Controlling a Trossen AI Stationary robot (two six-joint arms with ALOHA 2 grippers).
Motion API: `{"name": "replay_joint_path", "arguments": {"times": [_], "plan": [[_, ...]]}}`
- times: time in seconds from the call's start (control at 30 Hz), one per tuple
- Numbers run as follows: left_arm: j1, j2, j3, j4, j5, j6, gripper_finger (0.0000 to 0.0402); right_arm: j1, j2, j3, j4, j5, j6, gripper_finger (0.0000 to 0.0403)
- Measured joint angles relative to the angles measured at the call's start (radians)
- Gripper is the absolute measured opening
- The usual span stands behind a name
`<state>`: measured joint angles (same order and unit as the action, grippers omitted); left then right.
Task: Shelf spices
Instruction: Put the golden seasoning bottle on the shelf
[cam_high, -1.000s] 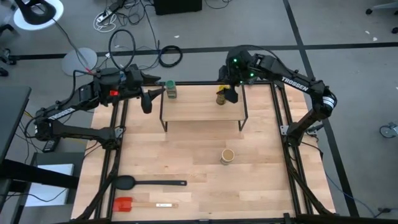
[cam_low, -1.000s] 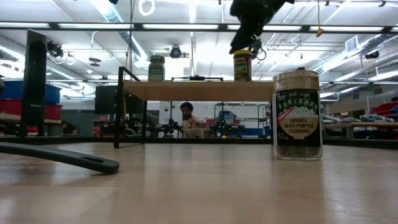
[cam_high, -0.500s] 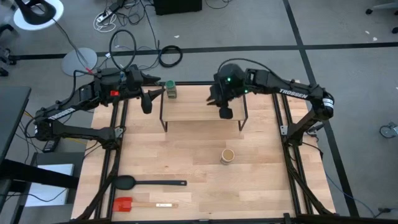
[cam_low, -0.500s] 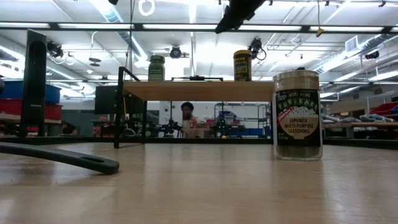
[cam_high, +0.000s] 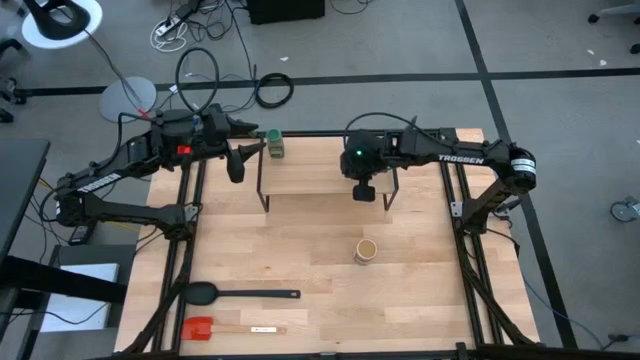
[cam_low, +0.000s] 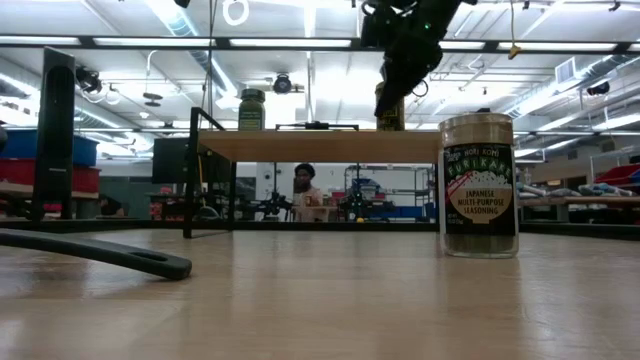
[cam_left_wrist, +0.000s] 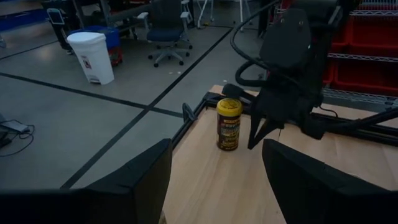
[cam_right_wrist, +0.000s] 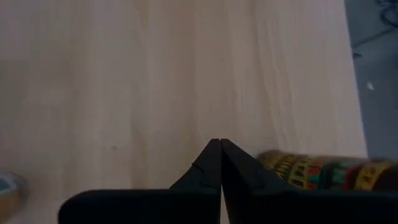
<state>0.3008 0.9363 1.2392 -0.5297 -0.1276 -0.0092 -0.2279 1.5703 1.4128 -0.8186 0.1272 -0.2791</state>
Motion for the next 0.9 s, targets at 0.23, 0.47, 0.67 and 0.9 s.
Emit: {"name": "replay_joint_path", "arguments": {"times": [0.23, 0.47, 0.67, 0.9], "plan": [[-0.001, 0.000, 0.000, 0.000, 0.000, -0.002, 0.0254, 0.001, 0.000, -0.029, -0.007, 0.133, 0.015, 0.0001], [-0.002, 0.000, 0.000, 0.000, 0.000, -0.003, 0.0254, -0.008, 0.000, -0.065, 0.006, 0.216, 0.025, 0.0000], [-0.002, 0.000, 0.000, 0.000, 0.000, -0.004, 0.0254, -0.025, -0.001, -0.077, 0.010, 0.249, 0.040, 0.0000], [-0.002, 0.000, 0.000, 0.000, 0.000, -0.010, 0.0254, -0.031, -0.001, -0.077, 0.009, 0.281, 0.042, 0.0000]]}}
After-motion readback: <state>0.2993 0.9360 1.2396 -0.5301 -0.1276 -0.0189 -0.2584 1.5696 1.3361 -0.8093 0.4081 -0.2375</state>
